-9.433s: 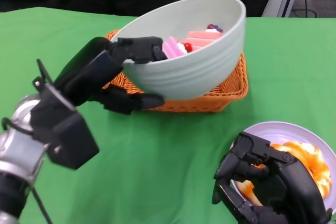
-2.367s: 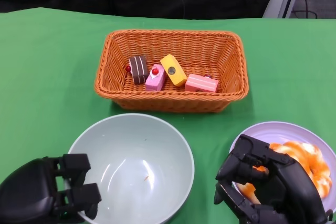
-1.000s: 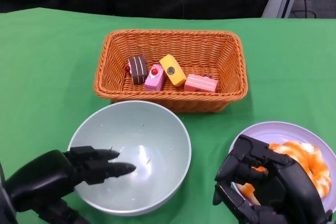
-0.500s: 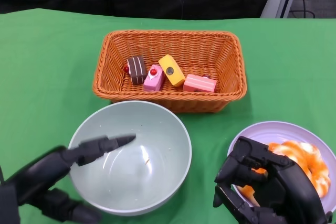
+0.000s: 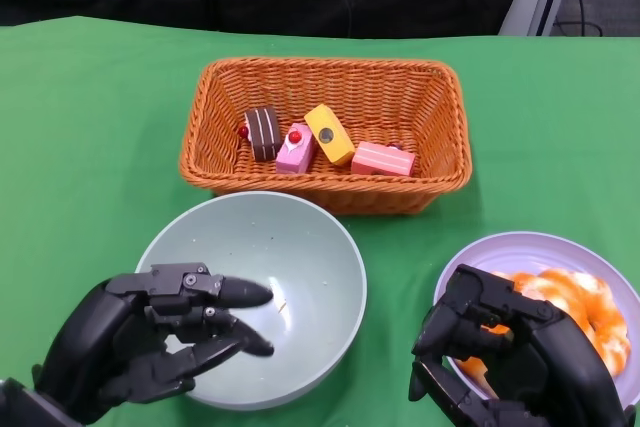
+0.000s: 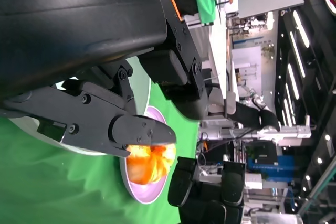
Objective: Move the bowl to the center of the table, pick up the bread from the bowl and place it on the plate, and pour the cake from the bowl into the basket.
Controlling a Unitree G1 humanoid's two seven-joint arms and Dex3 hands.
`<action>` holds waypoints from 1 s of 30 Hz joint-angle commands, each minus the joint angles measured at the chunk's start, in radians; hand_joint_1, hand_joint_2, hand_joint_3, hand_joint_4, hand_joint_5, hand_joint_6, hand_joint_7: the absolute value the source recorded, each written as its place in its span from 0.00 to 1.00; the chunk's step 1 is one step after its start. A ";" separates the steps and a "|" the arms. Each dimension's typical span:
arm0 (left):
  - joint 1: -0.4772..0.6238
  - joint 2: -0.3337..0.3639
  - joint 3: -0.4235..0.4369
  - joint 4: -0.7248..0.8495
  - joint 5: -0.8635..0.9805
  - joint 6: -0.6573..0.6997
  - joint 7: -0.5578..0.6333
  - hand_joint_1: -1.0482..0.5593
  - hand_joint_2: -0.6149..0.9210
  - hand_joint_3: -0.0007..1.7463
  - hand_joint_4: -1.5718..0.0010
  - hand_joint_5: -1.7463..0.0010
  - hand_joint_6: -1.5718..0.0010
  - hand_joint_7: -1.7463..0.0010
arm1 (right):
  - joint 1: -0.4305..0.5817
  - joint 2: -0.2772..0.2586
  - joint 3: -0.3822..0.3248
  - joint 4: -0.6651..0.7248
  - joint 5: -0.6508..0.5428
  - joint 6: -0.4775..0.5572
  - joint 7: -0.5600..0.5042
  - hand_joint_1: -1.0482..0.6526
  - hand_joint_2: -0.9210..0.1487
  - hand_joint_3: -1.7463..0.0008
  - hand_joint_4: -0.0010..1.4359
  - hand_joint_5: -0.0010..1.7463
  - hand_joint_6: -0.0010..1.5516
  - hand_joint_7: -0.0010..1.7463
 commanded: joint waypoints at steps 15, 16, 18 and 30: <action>0.116 -0.075 0.049 -0.142 0.121 0.095 -0.024 0.59 0.98 0.37 0.56 0.00 0.61 0.12 | 0.029 -0.056 0.010 -0.084 0.064 0.061 0.060 0.57 0.42 0.33 0.49 0.92 0.41 0.80; 0.117 -0.076 0.047 -0.143 0.140 0.082 -0.028 0.59 0.94 0.42 0.55 0.00 0.61 0.10 | 0.028 -0.059 0.012 -0.089 0.068 0.064 0.065 0.58 0.43 0.32 0.49 0.92 0.42 0.79; 0.114 -0.078 0.046 -0.137 0.158 0.065 -0.042 0.59 0.87 0.54 0.55 0.00 0.62 0.08 | 0.028 -0.063 0.014 -0.094 0.069 0.070 0.069 0.59 0.44 0.30 0.51 0.91 0.43 0.79; 0.078 -0.075 0.059 -0.099 0.201 0.031 -0.085 0.56 0.78 0.65 0.54 0.00 0.60 0.10 | 0.004 -0.066 0.008 -0.108 0.062 0.106 0.066 0.57 0.47 0.29 0.51 0.92 0.43 0.81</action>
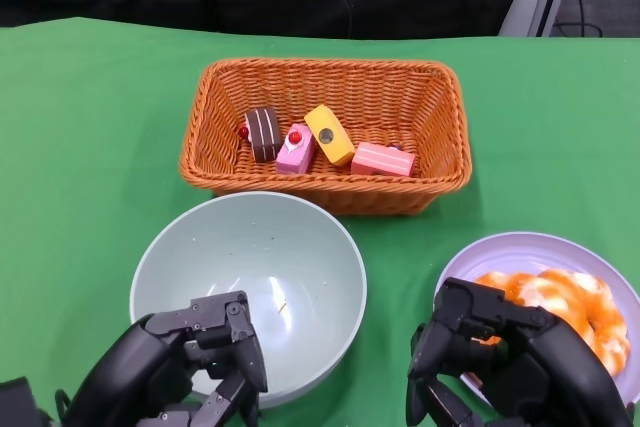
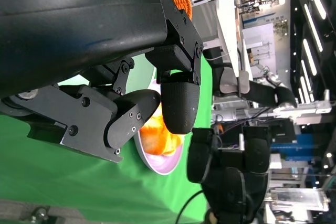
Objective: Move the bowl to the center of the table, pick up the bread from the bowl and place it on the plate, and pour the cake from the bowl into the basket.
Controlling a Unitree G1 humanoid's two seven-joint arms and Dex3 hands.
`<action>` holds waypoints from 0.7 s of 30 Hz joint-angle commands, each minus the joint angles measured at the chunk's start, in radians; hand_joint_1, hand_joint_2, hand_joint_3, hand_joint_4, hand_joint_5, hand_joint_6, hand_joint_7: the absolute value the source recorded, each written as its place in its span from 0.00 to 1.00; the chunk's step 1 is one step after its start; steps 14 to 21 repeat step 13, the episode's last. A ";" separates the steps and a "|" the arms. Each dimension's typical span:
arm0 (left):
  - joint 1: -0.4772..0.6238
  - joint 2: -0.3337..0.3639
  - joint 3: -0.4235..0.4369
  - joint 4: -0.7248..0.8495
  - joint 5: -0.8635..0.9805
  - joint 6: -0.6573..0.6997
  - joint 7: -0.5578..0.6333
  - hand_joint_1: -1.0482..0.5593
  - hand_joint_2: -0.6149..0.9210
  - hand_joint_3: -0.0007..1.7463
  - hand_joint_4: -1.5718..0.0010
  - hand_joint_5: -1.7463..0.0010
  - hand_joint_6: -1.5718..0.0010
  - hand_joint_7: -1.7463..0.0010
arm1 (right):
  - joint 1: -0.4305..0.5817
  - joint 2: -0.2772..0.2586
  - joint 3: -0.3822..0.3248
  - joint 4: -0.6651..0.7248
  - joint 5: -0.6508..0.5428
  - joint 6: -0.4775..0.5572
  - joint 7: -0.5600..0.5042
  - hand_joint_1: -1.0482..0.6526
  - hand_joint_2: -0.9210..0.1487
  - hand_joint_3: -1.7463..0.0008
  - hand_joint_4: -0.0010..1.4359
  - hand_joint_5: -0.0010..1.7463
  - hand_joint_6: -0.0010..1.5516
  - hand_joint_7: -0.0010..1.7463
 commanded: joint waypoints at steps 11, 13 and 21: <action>-0.018 0.004 0.016 0.032 0.008 -0.016 -0.018 0.55 0.82 0.57 0.56 0.00 0.59 0.12 | -0.007 -0.012 -0.012 -0.003 -0.002 0.001 -0.001 0.55 0.46 0.32 0.51 0.91 0.42 0.81; -0.019 0.003 0.018 0.035 0.011 -0.019 -0.019 0.55 0.82 0.57 0.56 0.00 0.59 0.12 | -0.007 -0.012 -0.012 -0.002 -0.004 -0.001 -0.002 0.55 0.46 0.32 0.51 0.91 0.42 0.81; -0.019 0.003 0.018 0.035 0.011 -0.019 -0.019 0.55 0.82 0.57 0.56 0.00 0.59 0.12 | -0.007 -0.012 -0.012 -0.002 -0.004 -0.001 -0.002 0.55 0.46 0.32 0.51 0.91 0.42 0.81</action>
